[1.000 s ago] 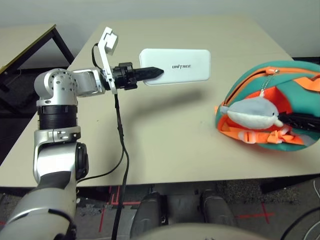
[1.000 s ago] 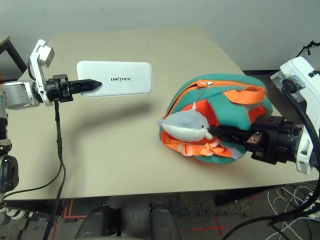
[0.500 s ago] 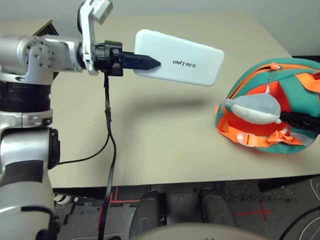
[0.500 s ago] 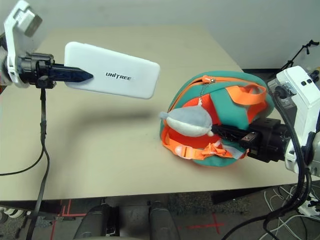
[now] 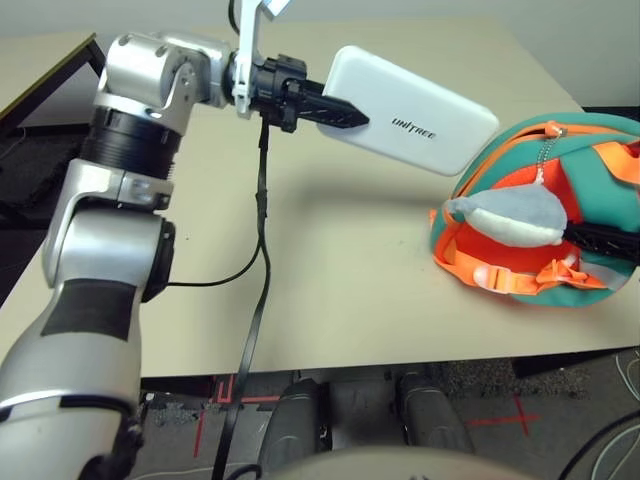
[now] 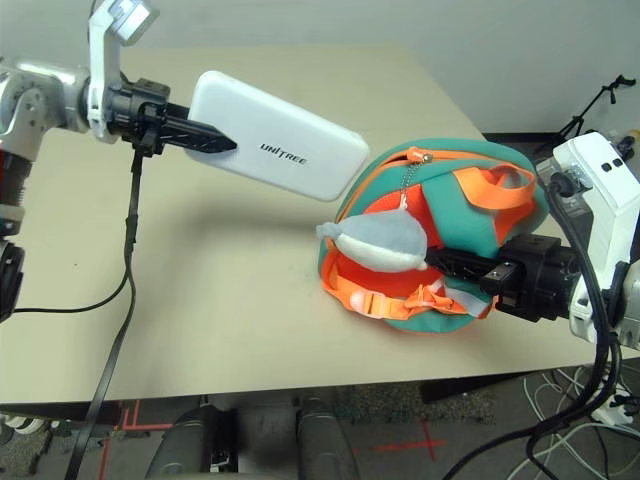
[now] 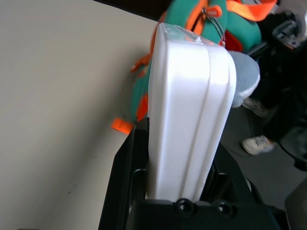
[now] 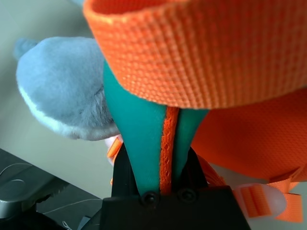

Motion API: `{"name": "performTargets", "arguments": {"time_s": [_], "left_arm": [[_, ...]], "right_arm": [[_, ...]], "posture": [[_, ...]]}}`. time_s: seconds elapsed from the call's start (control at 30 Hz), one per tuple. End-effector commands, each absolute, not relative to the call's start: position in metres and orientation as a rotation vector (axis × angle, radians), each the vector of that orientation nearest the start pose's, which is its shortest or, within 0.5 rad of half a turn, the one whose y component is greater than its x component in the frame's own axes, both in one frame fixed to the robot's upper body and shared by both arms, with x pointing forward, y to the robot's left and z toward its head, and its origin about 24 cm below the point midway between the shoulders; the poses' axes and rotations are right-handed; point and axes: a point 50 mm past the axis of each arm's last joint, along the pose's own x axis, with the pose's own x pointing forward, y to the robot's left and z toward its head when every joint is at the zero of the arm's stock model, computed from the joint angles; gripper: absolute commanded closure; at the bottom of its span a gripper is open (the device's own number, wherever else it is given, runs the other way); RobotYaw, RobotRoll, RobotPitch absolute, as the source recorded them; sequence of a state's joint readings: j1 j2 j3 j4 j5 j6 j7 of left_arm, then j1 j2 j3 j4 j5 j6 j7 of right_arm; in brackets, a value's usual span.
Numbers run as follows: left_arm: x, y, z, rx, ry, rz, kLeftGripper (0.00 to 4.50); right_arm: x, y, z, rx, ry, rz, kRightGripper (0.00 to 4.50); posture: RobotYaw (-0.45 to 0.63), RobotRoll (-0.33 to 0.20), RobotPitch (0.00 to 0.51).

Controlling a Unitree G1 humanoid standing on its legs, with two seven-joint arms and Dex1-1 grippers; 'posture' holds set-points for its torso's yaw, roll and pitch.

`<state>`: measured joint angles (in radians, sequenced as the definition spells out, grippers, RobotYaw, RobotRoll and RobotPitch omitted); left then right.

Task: Put the pencil case into the backpack and zip it.

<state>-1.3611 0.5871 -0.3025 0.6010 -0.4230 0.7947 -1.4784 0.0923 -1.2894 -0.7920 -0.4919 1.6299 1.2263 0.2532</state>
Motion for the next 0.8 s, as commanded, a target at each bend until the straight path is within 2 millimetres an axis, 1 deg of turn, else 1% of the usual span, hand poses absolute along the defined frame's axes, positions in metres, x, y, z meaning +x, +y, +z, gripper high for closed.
{"name": "performTargets", "arguments": {"time_s": [0.03, 0.17, 0.53, 0.63, 0.7, 0.8], "left_arm": [[0.349, 0.122, 0.306, 0.224, 0.307, -1.531, 3.12], [0.347, 0.121, 0.308, 0.225, 0.309, -1.558, 3.12], [0.340, 0.116, 0.299, 0.227, 0.351, -1.623, 3.12], [0.341, 0.111, 0.290, 0.211, 0.374, -1.632, 3.12], [0.342, 0.105, 0.283, 0.211, 0.380, -1.634, 3.12], [0.343, 0.095, 0.278, 0.196, 0.379, -1.645, 3.12]], "right_arm": [[0.175, -0.257, 0.249, -0.037, 0.493, 0.578, 4.31], [0.176, -0.256, 0.247, -0.039, 0.489, 0.576, 4.31], [0.185, -0.257, 0.247, -0.048, 0.482, 0.589, 4.31], [0.188, -0.256, 0.247, -0.050, 0.479, 0.599, 4.31], [0.189, -0.255, 0.247, -0.051, 0.482, 0.604, 4.31], [0.191, -0.253, 0.246, -0.051, 0.481, 0.612, 4.31]], "posture": [[-0.21, 0.000, 0.088], [-0.21, 0.000, 0.085], [-0.20, 0.000, 0.096], [-0.19, 0.000, 0.107], [-0.19, 0.000, 0.109], [-0.20, 0.000, 0.111]]}}
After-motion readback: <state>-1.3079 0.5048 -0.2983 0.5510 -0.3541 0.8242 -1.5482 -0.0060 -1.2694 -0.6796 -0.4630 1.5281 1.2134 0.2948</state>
